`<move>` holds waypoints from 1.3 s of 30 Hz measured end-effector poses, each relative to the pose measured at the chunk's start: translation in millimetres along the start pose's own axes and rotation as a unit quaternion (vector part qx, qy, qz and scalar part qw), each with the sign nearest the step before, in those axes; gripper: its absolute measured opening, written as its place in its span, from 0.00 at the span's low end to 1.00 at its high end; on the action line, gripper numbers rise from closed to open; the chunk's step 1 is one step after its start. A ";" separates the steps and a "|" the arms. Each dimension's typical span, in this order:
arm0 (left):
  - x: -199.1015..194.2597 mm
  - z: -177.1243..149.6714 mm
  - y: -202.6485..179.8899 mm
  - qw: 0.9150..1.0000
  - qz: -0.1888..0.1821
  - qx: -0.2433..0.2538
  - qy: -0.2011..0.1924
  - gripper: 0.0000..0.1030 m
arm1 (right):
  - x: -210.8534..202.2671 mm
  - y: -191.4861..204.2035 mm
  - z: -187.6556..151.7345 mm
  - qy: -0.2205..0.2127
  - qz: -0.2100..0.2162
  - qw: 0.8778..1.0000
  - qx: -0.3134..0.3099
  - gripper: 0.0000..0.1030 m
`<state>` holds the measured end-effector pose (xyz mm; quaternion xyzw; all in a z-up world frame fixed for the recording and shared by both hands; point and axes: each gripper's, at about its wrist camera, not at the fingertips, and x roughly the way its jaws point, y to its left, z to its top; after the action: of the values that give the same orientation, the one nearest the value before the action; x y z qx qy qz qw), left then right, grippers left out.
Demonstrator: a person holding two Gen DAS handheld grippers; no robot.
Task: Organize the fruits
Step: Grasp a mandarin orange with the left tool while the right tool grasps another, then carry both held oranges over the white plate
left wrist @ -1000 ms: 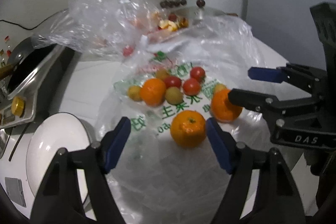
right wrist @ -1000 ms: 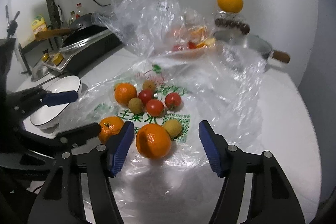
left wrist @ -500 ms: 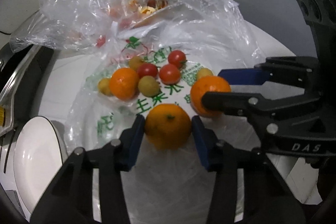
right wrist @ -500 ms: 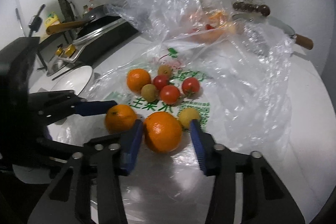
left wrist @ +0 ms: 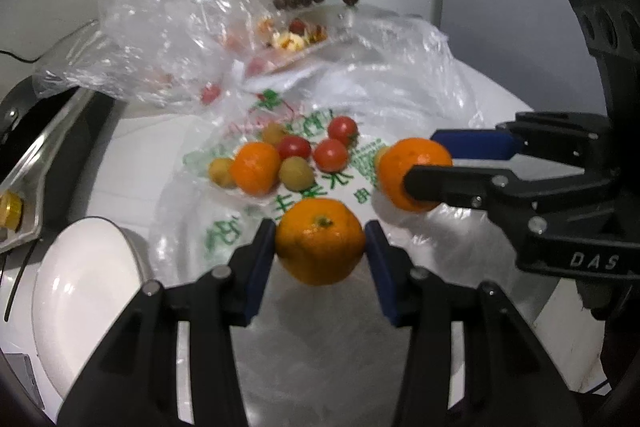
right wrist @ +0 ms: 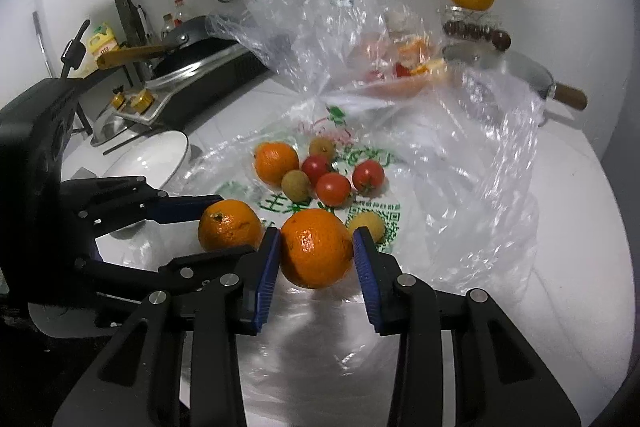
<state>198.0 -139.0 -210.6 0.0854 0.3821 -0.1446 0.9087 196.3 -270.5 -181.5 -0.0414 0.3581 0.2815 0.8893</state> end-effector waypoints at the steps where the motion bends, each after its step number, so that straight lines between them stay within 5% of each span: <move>1: -3.8 0.0 1.6 1.000 0.000 -0.002 -0.004 0.45 | -2.2 2.8 1.2 -0.003 -0.002 1.000 -0.002 0.38; 16: -70.3 -19.9 62.1 0.997 0.026 -0.042 -0.059 0.45 | -7.5 65.3 28.1 -0.023 -0.002 0.999 -0.045 0.38; 39: -94.7 -62.5 160.8 0.991 0.075 -0.099 -0.057 0.45 | 37.7 148.6 61.5 -0.013 0.024 0.995 -0.094 0.38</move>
<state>145.7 48.1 -178.7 0.0149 0.3343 -0.0419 0.9414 177.3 -111.3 -141.9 -0.1125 0.3197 0.3354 0.8790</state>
